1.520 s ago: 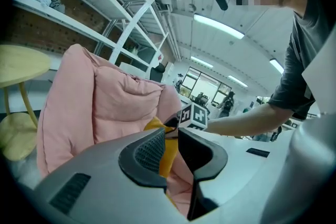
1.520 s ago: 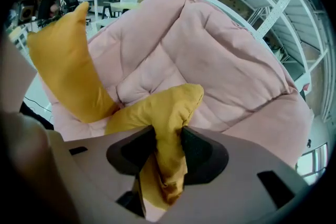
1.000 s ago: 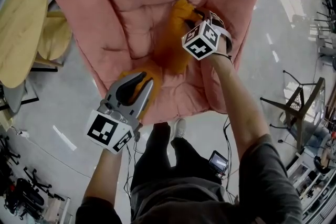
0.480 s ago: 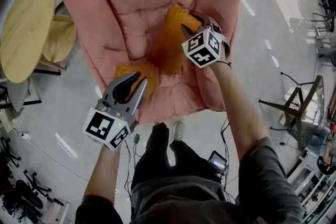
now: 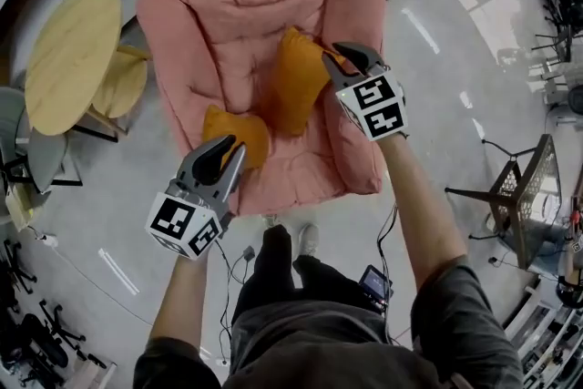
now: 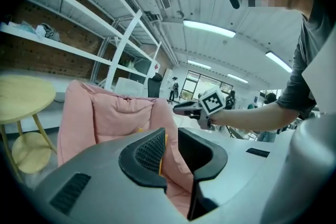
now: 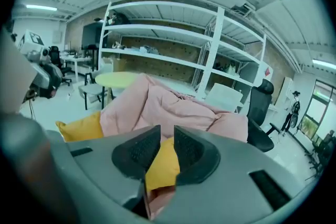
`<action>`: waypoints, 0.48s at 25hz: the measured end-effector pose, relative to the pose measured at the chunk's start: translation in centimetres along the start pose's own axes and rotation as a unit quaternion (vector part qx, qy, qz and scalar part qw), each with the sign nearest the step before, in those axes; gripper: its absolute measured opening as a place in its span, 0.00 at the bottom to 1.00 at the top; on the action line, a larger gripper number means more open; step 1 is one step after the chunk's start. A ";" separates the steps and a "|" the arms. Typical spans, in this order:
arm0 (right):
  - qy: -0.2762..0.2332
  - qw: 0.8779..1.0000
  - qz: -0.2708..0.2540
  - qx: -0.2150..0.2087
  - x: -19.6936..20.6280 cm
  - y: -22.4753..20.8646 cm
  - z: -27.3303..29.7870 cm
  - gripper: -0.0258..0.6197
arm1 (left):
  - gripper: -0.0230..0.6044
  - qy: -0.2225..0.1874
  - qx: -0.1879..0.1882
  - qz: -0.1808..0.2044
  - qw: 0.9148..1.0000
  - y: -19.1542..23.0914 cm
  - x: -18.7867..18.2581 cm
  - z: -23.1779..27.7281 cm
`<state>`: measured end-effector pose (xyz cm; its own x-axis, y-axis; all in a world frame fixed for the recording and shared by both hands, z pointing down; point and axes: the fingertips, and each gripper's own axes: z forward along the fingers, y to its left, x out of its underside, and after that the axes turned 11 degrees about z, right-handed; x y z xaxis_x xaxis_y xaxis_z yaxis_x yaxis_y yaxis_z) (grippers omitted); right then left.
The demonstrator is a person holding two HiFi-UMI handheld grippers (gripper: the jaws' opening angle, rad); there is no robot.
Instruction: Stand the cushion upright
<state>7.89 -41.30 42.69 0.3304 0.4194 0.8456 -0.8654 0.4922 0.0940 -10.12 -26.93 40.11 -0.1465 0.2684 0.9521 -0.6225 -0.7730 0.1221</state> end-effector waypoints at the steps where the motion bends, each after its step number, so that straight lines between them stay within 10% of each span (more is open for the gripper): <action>1: -0.008 1.000 0.013 -0.007 -0.3 0.1 -1.4 0.16 | 0.16 -0.001 0.000 0.003 1.000 -0.5 -0.4 -0.3; 12: -0.079 0.960 0.248 -0.106 -0.5 4.6 -13.3 0.08 | 0.16 -0.005 -0.018 0.017 1.000 -4.6 -2.6 -3.9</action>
<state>8.77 -29.16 35.72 -0.1783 0.5305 0.8287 -0.7993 0.4130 -0.4364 -9.90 -21.87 35.97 -0.1604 0.2358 0.9585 -0.6447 -0.7603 0.0792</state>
